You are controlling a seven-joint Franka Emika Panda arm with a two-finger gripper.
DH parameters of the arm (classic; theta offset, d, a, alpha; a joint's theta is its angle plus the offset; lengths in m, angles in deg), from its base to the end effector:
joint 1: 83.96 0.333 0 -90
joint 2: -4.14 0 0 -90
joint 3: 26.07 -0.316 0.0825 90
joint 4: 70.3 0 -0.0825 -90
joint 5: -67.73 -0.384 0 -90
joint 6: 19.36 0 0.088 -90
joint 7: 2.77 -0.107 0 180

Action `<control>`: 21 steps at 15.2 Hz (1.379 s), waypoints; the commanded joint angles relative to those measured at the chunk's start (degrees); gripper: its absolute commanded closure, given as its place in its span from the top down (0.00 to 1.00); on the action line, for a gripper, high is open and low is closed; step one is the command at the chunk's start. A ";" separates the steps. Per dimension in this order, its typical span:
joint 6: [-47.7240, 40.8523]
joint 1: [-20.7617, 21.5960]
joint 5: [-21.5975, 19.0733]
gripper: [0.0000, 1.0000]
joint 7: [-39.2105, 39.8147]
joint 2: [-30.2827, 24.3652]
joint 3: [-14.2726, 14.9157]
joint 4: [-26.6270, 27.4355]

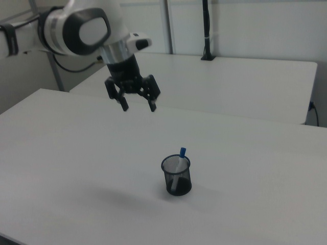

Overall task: Remove the marker
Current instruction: 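Lower the gripper over the black mesh cup onto the blue-capped marker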

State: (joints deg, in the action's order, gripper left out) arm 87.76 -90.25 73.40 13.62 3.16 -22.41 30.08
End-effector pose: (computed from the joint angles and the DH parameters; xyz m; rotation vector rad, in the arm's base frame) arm 0.5611 -0.1064 0.5752 3.0068 0.2034 0.1651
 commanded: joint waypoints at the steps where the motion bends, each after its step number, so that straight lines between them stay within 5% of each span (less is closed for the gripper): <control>1: 14.92 -3.19 0.74 1.00 0.48 -0.34 0.20 10.61; 15: 33.40 -4.52 0.04 0.94 -6.11 9.94 2.40 13.18; 18: 35.70 -4.44 0.04 0.81 -6.29 11.35 2.40 13.18; 21: 35.96 -4.52 0.13 0.54 -6.29 11.96 2.40 13.09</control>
State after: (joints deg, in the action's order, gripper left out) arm 121.92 -95.06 73.50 8.34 15.43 -20.21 41.91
